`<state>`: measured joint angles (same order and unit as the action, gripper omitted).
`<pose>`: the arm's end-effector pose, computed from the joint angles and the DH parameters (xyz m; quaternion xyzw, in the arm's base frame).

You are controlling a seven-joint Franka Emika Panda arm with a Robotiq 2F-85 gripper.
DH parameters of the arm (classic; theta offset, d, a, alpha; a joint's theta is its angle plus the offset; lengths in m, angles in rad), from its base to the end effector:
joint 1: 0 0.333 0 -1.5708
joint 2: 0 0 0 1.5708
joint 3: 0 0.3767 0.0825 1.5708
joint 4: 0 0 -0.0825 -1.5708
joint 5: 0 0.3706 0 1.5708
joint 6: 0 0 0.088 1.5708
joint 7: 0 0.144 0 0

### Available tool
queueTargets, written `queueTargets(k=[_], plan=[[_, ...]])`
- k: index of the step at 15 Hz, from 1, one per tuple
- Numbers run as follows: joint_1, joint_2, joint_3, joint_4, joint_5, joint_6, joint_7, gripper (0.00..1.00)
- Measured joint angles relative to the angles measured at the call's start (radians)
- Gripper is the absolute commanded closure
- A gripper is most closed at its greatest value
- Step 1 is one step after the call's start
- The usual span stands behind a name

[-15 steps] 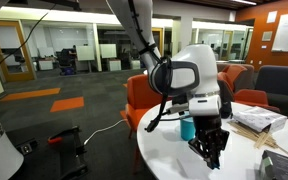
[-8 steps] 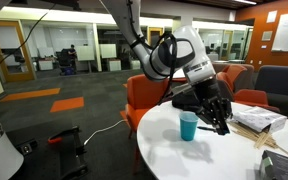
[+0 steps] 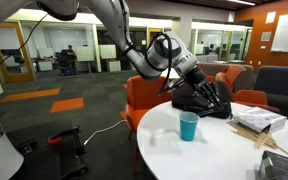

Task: Put the pen in the cup

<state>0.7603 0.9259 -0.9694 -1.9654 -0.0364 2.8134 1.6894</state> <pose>0.6699 -0.0702 0.2196 0.6680 -0.6467 0.3297 0.1639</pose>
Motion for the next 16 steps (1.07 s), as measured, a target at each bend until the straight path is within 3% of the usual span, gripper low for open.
queueTargets(k=[8,16], plan=[[0.193,0.238,-0.1,0.024,0.002,0.005,0.076,0.98],[0.307,0.404,-0.125,0.006,0.034,0.072,0.086,0.98]])
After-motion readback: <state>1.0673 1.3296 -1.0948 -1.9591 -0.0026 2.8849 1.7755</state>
